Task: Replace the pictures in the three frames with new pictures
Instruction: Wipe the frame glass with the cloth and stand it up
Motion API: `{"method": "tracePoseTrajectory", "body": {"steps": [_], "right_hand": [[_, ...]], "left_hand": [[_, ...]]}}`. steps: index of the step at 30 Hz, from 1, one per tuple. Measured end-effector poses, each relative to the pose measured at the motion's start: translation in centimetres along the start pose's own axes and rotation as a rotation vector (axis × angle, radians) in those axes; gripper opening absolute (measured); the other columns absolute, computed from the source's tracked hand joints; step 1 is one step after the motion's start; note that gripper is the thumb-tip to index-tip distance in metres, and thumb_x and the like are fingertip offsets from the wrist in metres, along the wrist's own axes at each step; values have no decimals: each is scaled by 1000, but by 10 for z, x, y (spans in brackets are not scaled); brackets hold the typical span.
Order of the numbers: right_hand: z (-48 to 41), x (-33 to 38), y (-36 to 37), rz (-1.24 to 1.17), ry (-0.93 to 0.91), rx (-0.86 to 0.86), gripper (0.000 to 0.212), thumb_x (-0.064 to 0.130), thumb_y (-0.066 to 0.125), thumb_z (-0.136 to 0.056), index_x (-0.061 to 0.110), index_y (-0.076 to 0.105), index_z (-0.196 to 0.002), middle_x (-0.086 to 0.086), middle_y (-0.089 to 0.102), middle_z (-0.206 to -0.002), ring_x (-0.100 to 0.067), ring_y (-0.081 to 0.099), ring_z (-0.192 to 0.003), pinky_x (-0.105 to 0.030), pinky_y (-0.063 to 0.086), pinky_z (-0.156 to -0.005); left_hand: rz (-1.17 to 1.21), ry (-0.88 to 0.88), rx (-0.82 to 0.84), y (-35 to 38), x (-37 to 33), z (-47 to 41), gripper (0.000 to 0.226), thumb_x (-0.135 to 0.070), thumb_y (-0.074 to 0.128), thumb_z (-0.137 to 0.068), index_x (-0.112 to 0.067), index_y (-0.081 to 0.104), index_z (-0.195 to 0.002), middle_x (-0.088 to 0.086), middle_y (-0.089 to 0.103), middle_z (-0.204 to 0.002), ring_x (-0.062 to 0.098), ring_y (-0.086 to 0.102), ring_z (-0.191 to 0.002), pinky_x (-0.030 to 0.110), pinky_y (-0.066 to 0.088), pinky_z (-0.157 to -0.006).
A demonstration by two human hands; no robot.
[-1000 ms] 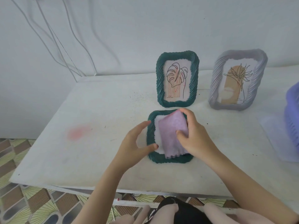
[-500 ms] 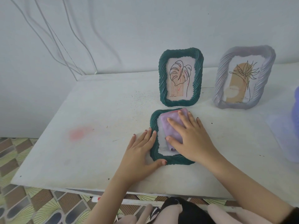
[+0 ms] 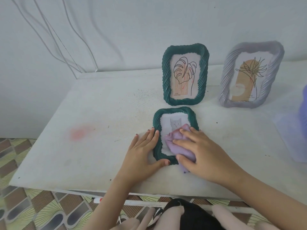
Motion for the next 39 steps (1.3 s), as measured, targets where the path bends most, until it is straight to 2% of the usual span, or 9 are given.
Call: {"method": "tracePoseTrajectory", "body": {"steps": [4,10,13,17,20,25,32,36,39], "right_hand": [[-30,-13,-5,84,45,-69,54,46,32,-85,29,45,-134,-5,40,-143,-31,29,-135,-39,20,-113],[-60,-5,1,23,69,-139,45,29,50,-89,19,48,-133,-8,41,-142,-33,20,-138,-42,20,-113],[-44,3,9,-33,-24,-88,44,34,44,-88,24,49,-130,0,42,-139,-27,25,-136,-40,28,-112],[-6,9,11,-67,-72,-44,45,42,38,-85,24,58,-122,4,47,-136,-19,30,-135,-23,22,-107],[17,2,10,-43,-51,-76,43,43,41,-85,28,59,-121,4,50,-135,-21,36,-133,-26,19,-109],[1,-16,-2,4,15,-60,55,52,28,-84,36,47,-132,5,35,-148,-19,21,-141,-30,2,-113],[-62,-17,-3,47,59,-60,48,31,42,-92,28,39,-139,-2,30,-150,-30,17,-140,-41,18,-114],[-49,3,7,-59,0,-12,47,30,42,-92,30,38,-138,3,25,-152,-27,14,-141,-40,23,-112],[-24,13,4,-84,-64,-30,43,28,44,-90,31,45,-133,3,34,-147,-25,24,-136,-39,33,-105]], "left_hand": [[7,-7,2,0,-1,1,92,-84,31,-68,-35,1,-140,-13,8,-152,2,5,-142,27,-5,-114],[-7,-6,-3,0,-1,0,92,-84,29,-69,-34,1,-141,-12,7,-153,2,3,-143,28,-5,-115],[-37,-6,6,0,-2,0,92,-84,27,-69,-33,-2,-140,-12,5,-153,1,-1,-142,27,-6,-115],[-30,-17,0,1,-1,1,92,-84,26,-68,-33,-3,-140,-15,1,-151,-1,-1,-141,24,-8,-113],[-22,-29,9,1,0,1,94,-85,27,-67,-34,-4,-140,-13,2,-153,-1,-1,-141,24,-9,-114],[8,-23,22,0,0,0,98,-88,25,-65,-33,3,-144,-12,4,-154,-1,0,-141,25,-8,-114],[20,-19,22,-2,-3,1,98,-81,35,-68,-30,7,-145,-12,3,-153,-1,-1,-141,24,-9,-113],[22,-22,25,-3,-4,1,97,-79,38,-68,-29,6,-145,-12,4,-152,0,0,-141,25,-7,-114],[36,-27,21,-2,-5,1,91,-76,41,-70,-35,1,-140,-14,5,-151,-2,1,-140,23,-8,-113]]}}
Point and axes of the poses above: each hand's wrist, its own z-axis away from the middle knuckle, its own y-axis out of the palm, x = y × z, the point moved 3 cm from there along -z, towards the middle knuckle
